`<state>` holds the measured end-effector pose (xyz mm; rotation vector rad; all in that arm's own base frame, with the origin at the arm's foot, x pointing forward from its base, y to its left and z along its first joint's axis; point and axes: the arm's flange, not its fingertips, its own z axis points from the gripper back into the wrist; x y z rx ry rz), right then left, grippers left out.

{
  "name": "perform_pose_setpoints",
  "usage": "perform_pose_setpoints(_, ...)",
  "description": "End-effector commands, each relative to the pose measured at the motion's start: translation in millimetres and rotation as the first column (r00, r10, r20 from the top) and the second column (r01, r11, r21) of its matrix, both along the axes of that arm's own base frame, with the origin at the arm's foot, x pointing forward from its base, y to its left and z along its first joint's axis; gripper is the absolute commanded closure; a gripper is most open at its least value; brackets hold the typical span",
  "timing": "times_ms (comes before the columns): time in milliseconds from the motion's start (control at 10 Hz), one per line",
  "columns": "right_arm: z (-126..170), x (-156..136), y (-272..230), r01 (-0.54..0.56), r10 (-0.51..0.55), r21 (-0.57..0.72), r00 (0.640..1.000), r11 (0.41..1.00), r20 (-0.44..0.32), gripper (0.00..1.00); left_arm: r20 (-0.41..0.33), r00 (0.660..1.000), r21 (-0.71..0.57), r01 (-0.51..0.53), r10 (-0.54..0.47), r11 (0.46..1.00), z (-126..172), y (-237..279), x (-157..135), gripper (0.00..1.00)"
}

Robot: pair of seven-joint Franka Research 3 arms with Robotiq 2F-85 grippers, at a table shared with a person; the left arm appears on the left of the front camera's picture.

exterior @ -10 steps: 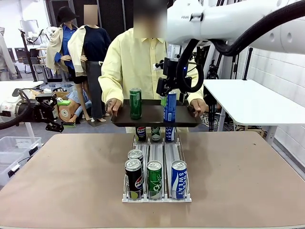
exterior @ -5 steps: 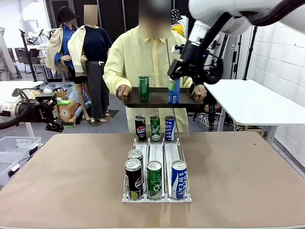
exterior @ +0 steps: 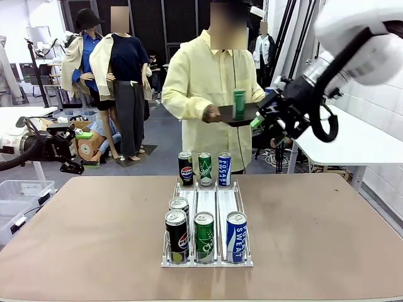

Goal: Retrieve and hand over the desired beverage to the person.
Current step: Place the picked can on the Handle tray extended by the person.

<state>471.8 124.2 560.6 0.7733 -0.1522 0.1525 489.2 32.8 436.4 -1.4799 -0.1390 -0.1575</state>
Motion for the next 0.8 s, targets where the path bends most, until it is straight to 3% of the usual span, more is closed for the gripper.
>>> perform_pose_setpoints(0, -27.9, -21.6, -39.7, 0.024, -0.035, 0.195, 0.998, 0.980, 0.052, 0.00, 0.005, 1.000, 0.000, -0.001, 0.001, 1.000, 2.1, 0.7, -0.5, 0.00)
perform_pose_setpoints(200, -51.6, -14.6, -82.3, 0.044, -0.054, 0.295, 0.998, 0.954, 0.024, 0.00, 0.005, 1.000, 0.000, -0.001, 0.001, 1.000, 2.1, 0.7, -0.5, 0.00)
perform_pose_setpoints(500, -78.5, -6.0, -126.2, 0.024, -0.045, 0.412, 0.998, 0.911, 0.042, 0.00, 0.005, 1.000, 0.000, -0.001, 0.001, 1.000, 2.1, 0.7, -0.5, 0.00)
perform_pose_setpoints(700, -97.9, -19.2, -142.8, 0.009, -0.044, 0.520, 0.998, 0.854, 0.055, 0.00, 0.005, 1.000, 0.000, -0.001, 0.001, 1.000, 2.1, 0.7, -0.5, 0.00)
